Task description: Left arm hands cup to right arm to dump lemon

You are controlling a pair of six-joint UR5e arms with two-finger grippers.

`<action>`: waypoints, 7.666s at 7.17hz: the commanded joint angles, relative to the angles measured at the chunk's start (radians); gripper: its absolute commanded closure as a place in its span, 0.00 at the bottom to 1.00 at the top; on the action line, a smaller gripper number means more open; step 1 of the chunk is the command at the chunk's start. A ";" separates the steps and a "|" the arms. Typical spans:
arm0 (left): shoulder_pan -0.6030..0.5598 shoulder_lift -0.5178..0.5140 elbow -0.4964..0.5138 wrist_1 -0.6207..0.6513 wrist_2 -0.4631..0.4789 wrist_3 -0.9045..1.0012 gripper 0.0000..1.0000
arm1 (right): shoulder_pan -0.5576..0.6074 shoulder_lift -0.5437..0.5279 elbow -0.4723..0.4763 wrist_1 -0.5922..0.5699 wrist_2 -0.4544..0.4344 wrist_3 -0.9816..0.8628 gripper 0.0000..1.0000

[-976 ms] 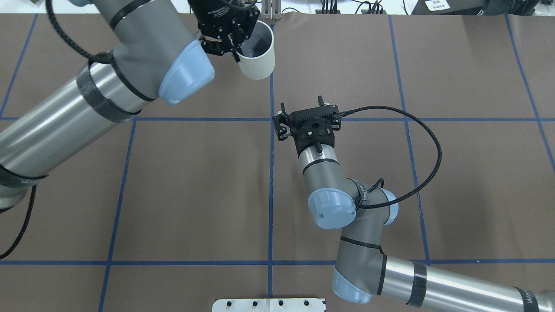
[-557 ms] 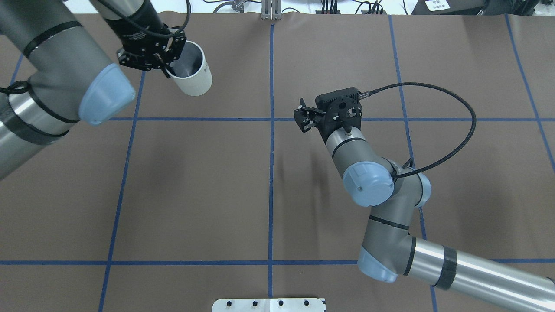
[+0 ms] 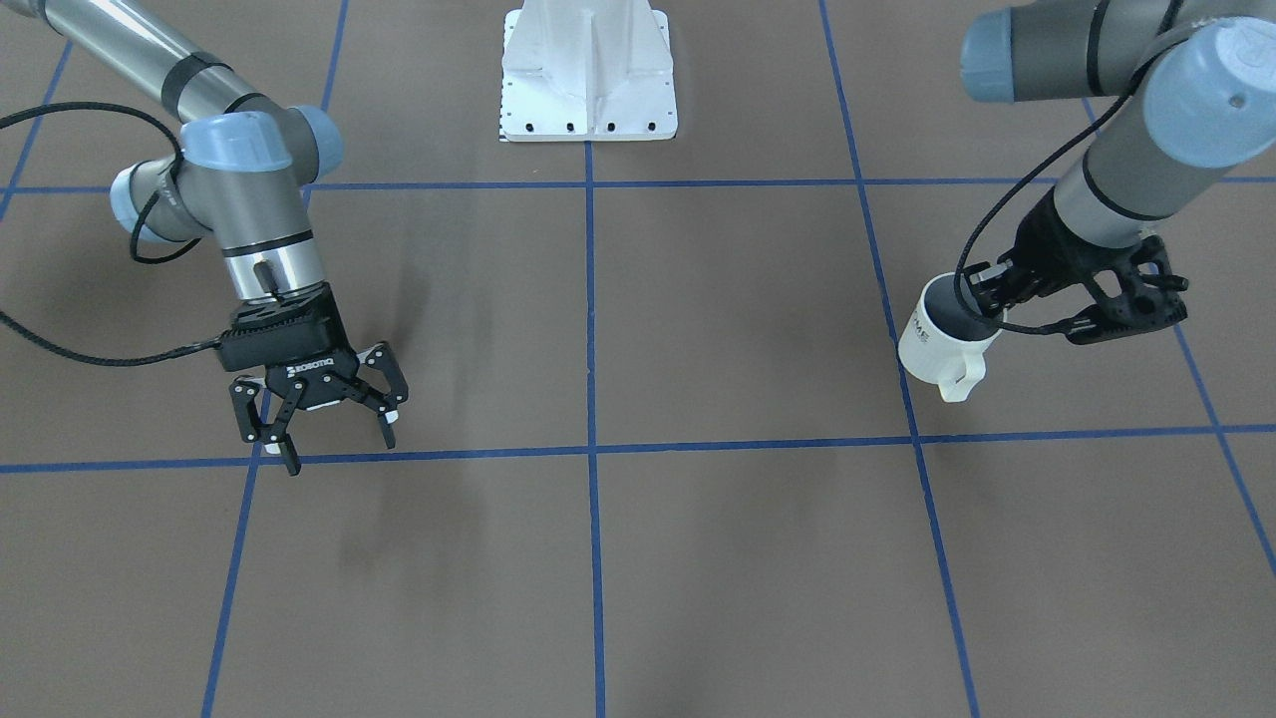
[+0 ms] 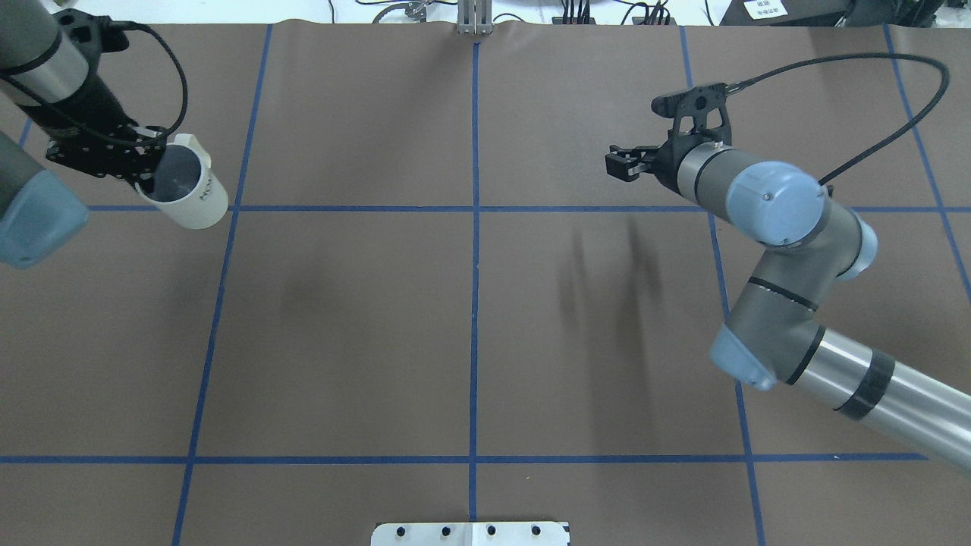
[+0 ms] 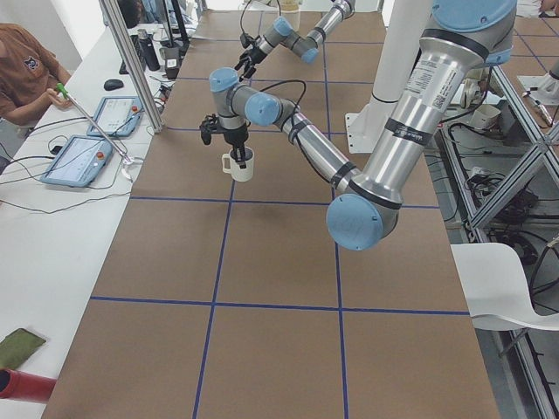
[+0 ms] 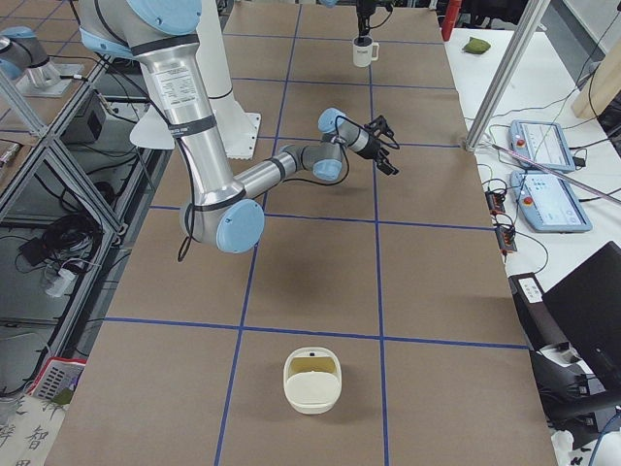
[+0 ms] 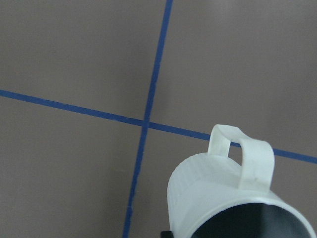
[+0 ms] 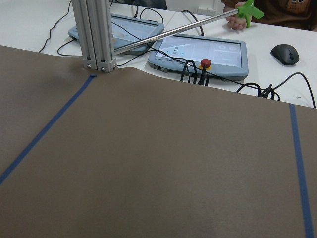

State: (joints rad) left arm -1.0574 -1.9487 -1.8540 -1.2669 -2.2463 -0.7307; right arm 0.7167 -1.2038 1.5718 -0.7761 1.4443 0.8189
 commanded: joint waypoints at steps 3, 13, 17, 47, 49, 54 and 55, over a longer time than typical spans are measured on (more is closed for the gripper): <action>-0.075 0.230 0.071 -0.014 -0.085 0.359 1.00 | 0.259 -0.095 0.017 -0.129 0.393 -0.171 0.00; -0.065 0.228 0.162 -0.031 -0.131 0.373 0.27 | 0.378 -0.189 0.043 -0.176 0.584 -0.253 0.00; -0.136 0.228 0.014 -0.025 -0.124 0.376 0.00 | 0.499 -0.204 0.048 -0.357 0.708 -0.461 0.00; -0.478 0.398 0.121 -0.256 -0.062 0.726 0.00 | 0.794 -0.459 0.263 -0.876 0.884 -1.008 0.00; -0.478 0.398 0.127 -0.256 -0.064 0.764 0.00 | 0.794 -0.459 0.263 -0.876 0.881 -1.006 0.00; -0.475 0.370 0.242 -0.232 -0.125 0.729 0.00 | 0.794 -0.458 0.249 -0.873 0.875 -0.949 0.00; -0.475 0.361 0.265 -0.233 -0.131 0.708 0.00 | 0.794 -0.458 0.249 -0.873 0.877 -0.951 0.00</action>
State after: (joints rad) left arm -1.5331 -1.5771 -1.6177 -1.5022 -2.3588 0.0019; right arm 1.5109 -1.6610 1.8222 -1.6493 2.3205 -0.1321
